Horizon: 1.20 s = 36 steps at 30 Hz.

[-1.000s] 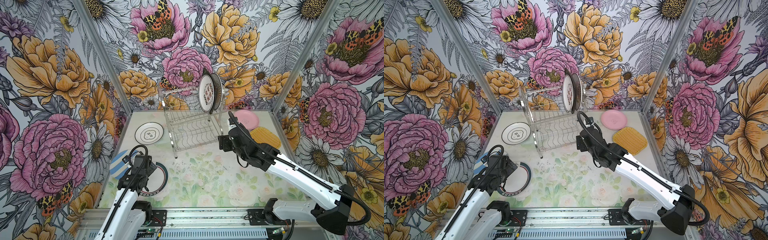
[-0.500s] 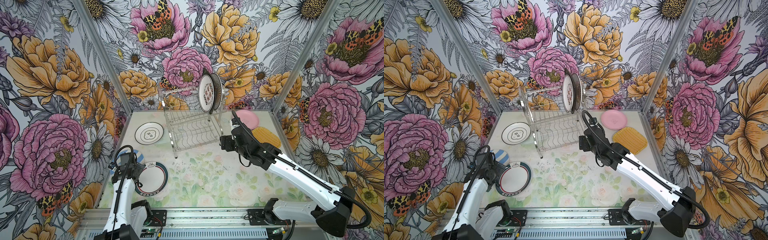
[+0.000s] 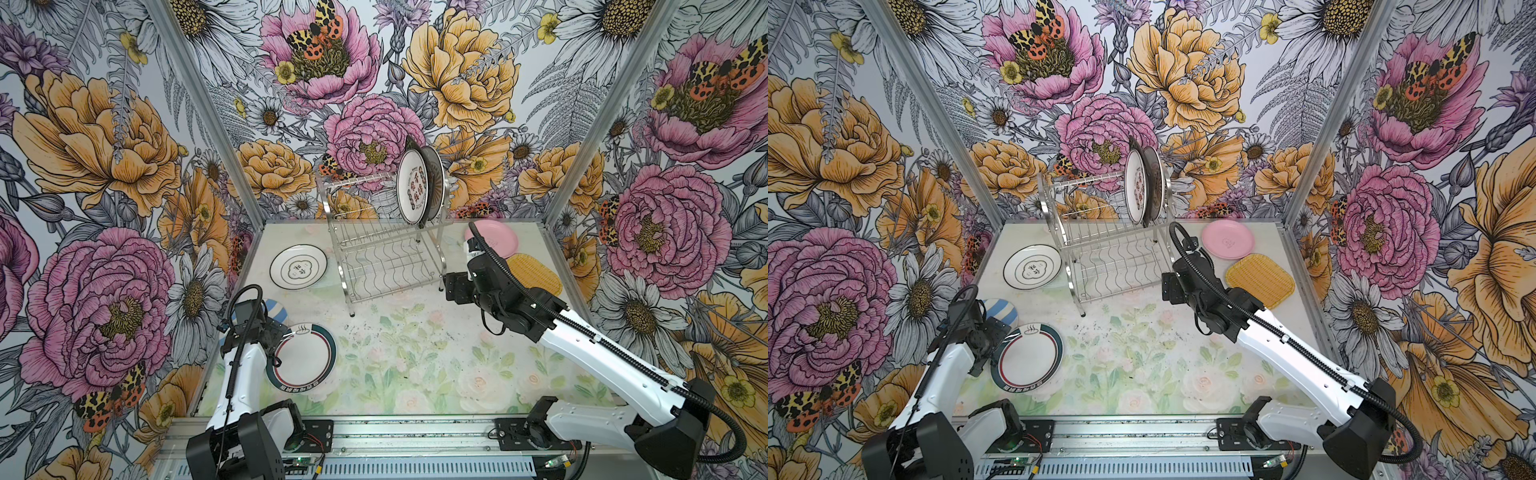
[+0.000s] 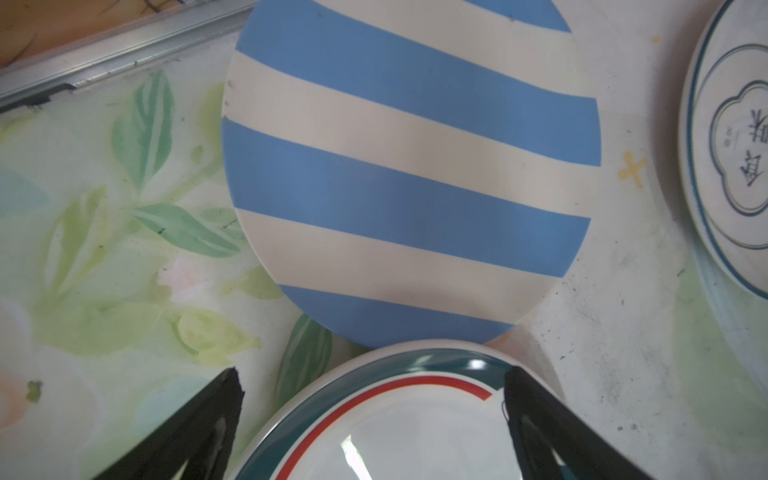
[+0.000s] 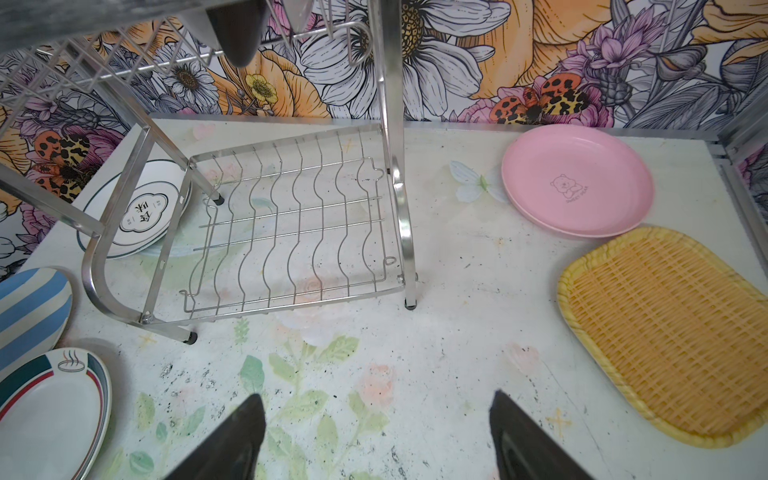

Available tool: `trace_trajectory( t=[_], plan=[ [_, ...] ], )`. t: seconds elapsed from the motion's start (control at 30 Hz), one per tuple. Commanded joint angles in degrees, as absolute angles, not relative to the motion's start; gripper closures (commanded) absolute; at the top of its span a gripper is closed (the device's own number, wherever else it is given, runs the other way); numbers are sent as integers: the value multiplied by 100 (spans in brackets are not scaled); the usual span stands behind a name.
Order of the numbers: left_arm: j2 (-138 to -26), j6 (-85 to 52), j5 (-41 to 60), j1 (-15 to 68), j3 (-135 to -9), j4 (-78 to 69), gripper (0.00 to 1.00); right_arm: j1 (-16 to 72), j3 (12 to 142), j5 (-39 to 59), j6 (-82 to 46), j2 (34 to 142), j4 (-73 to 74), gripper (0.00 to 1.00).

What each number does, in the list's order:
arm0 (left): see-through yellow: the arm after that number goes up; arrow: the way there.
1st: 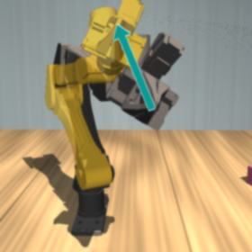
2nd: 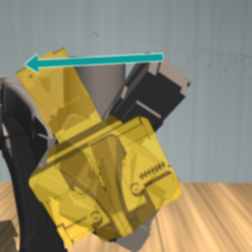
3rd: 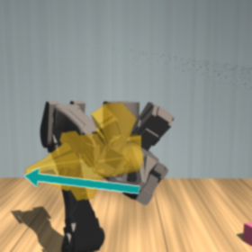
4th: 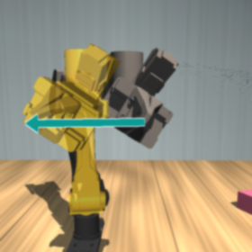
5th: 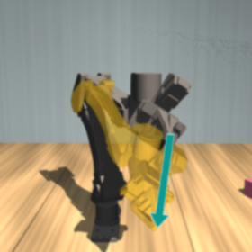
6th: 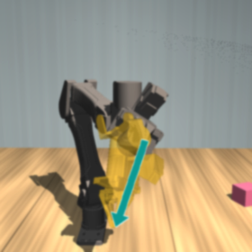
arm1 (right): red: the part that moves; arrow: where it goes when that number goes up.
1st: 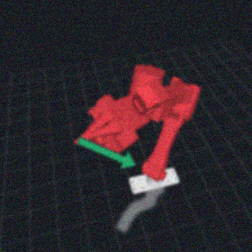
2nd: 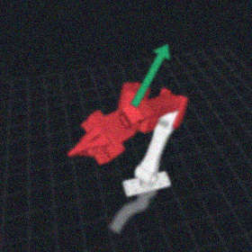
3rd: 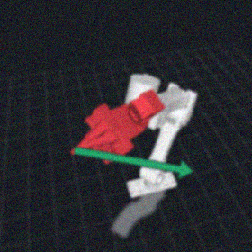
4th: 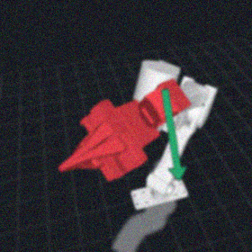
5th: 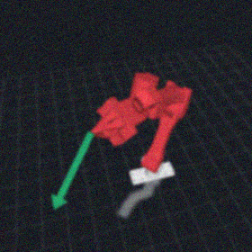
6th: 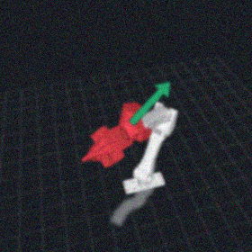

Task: Load the plates into the dish rack
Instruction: 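Grip the green-rimmed plate's rim with the left gripper and slide it away from the robot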

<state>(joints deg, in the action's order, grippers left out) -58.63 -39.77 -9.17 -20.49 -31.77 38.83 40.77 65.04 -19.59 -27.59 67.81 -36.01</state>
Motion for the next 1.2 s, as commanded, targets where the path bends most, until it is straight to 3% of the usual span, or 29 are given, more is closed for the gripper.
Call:
trace_trajectory(
  t=[0.0,1.17],
  plan=[
    [-5912,-3822,-638,-2092,-3085,3524,1,4028,6565,-1907,-2769,6689,-3552,15],
    [-6171,-3851,-4,-1574,-2945,3428,1,3902,6456,-1934,-2729,6472,-3560,14]
  ],
)
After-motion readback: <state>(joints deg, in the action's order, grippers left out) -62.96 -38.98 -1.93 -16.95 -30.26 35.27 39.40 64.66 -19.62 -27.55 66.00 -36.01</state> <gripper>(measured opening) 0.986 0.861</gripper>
